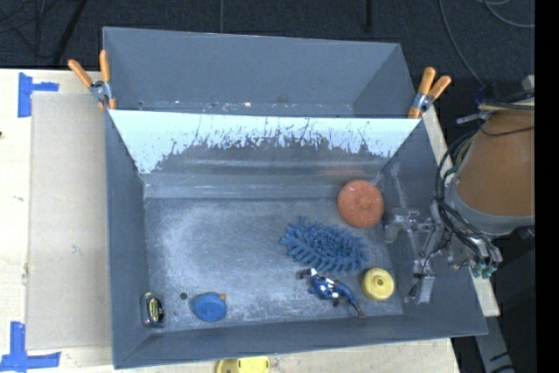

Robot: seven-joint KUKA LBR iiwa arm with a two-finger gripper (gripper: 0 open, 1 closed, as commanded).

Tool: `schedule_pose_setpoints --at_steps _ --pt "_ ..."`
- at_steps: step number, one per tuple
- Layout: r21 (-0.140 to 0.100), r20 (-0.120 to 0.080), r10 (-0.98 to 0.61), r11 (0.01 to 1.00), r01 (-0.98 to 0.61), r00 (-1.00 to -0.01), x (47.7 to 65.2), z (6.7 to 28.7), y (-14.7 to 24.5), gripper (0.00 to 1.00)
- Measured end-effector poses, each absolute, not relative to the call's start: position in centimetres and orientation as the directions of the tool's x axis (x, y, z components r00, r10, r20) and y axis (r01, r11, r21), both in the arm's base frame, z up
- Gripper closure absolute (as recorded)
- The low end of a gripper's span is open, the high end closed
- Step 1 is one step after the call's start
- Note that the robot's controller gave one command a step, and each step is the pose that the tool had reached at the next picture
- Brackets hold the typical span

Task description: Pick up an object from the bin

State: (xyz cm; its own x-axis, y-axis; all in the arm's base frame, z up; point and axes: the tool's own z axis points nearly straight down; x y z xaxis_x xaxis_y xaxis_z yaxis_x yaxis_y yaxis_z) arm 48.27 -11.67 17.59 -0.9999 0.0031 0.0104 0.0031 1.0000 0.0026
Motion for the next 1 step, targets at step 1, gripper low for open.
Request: schedule_pose_setpoints --at_steps 1 --pt "0.001 0.003 -0.002 1.0 -0.002 -1.0 48.44 18.02 -11.6 0.0"
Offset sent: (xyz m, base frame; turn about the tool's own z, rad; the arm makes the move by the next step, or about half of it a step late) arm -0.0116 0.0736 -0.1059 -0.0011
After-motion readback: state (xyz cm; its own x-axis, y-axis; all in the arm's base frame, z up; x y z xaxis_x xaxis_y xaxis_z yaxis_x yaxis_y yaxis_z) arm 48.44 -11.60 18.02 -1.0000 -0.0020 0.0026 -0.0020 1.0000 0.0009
